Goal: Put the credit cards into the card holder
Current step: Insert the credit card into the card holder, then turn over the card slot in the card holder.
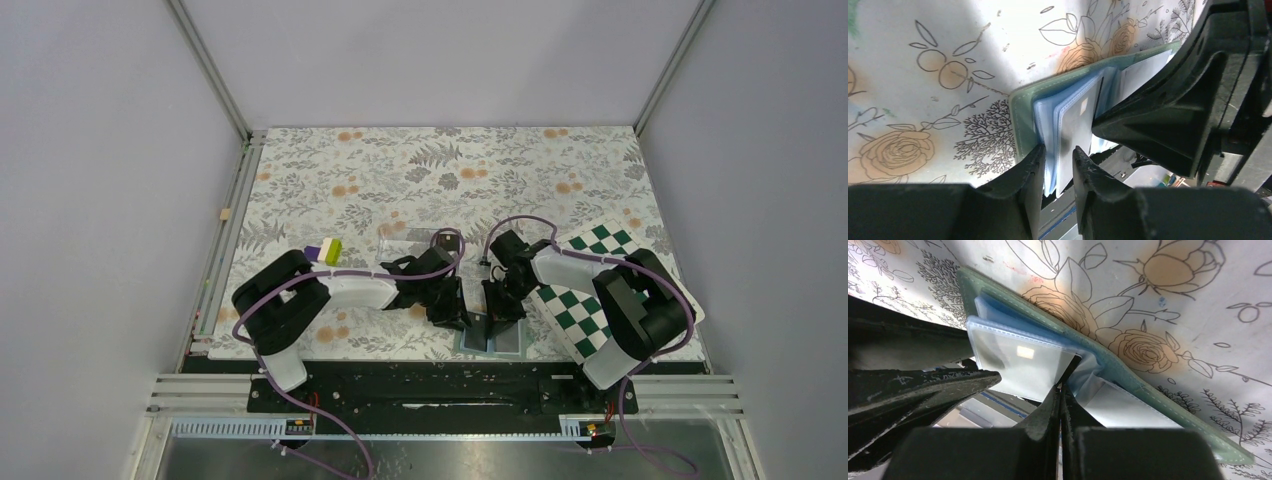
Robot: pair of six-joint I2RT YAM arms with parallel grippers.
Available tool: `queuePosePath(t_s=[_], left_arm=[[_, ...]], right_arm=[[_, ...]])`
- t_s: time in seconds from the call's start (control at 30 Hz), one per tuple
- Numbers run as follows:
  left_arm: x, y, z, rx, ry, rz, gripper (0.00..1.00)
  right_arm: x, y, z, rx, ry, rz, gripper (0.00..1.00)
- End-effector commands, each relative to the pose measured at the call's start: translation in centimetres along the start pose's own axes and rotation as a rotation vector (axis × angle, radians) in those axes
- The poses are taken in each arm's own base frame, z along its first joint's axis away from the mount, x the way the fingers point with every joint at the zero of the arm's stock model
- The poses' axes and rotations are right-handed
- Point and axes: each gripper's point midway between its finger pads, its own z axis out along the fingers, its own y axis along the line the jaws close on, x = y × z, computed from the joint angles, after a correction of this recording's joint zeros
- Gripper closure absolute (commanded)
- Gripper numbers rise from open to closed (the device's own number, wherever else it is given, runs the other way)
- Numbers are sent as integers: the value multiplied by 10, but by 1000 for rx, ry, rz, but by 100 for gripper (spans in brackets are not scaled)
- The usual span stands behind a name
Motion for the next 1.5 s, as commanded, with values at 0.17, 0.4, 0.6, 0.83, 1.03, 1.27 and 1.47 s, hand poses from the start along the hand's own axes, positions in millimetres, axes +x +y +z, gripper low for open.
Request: queuePosePath(t_s=[0.17, 0.4, 0.6, 0.83, 1.03, 1.27, 1.47], left_arm=[[-10, -57, -14, 152, -33, 62, 78], [-10, -60, -14, 127, -29, 77, 75], [-12, -55, -14, 90, -39, 74, 100], [-20, -38, -32, -60, -85, 111, 100], [-22, -63, -36, -4, -80, 102, 100], [-22, -51, -26, -167, -75, 76, 100], [-26, -35, -30, -341, -112, 106, 100]], right_arm=[[-8, 5, 1, -22, -28, -10, 100], [-12, 14, -12, -31, -59, -28, 100], [-18, 23, -34, -26, -133, -62, 100], [-24, 26, -71, 30, -244, -112, 100], [-29, 11, -93, 77, -314, -89, 100], [-34, -6, -124, 87, -424, -35, 100], [-33, -9, -126, 88, -427, -26, 100]])
